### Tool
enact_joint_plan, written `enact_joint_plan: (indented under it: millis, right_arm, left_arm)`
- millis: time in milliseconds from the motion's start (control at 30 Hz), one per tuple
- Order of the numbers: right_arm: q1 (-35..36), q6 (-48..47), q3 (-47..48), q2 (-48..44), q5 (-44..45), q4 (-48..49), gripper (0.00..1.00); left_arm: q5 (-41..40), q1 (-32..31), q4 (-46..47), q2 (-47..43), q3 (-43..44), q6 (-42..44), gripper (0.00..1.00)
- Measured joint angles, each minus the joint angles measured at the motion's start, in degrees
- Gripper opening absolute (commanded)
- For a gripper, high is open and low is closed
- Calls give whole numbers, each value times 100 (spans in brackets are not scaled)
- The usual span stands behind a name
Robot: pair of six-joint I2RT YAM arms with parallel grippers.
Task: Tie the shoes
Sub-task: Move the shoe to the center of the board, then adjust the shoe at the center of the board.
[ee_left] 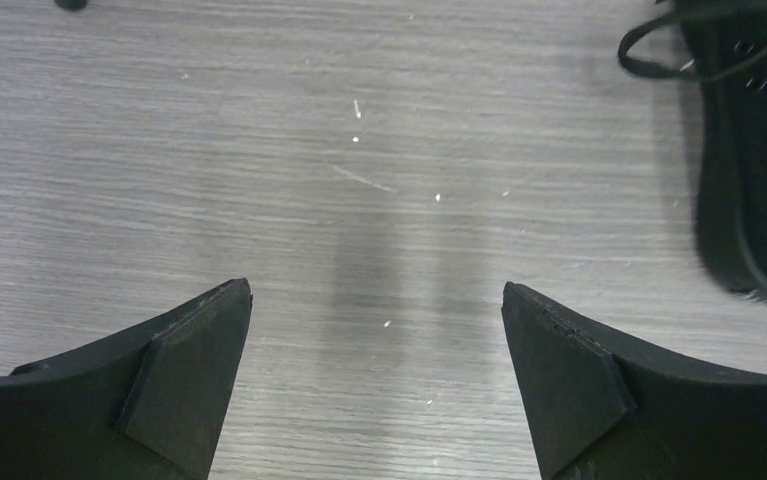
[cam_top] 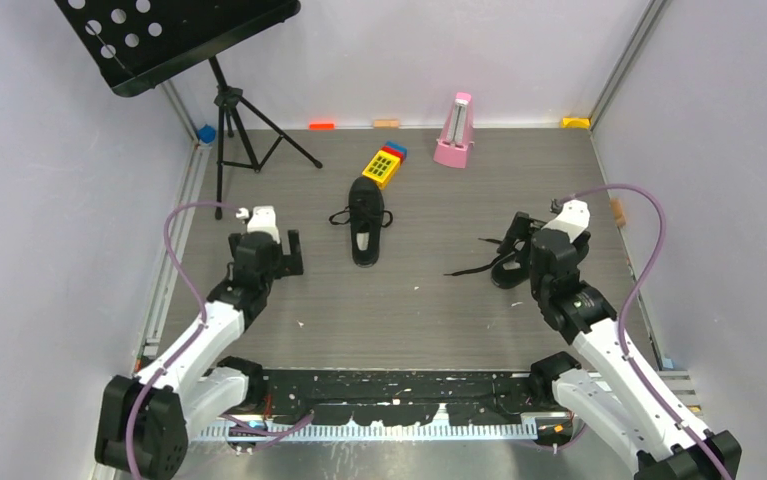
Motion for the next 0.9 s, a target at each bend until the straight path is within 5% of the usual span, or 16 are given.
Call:
enact_joint_plan:
  millis: [233, 667, 900]
  right_arm:
    - [-42, 109, -291, -472, 175, 46, 90]
    - [-61, 3067, 691, 485, 293, -2409, 69]
    - [-63, 4017, 789, 1537, 487, -3032, 71]
  left_arm:
    - [356, 11, 474, -839, -636, 92, 97]
    - [1867, 11, 442, -1220, -564, -831, 95]
    - [2339, 11, 435, -1145, -566, -1014, 94]
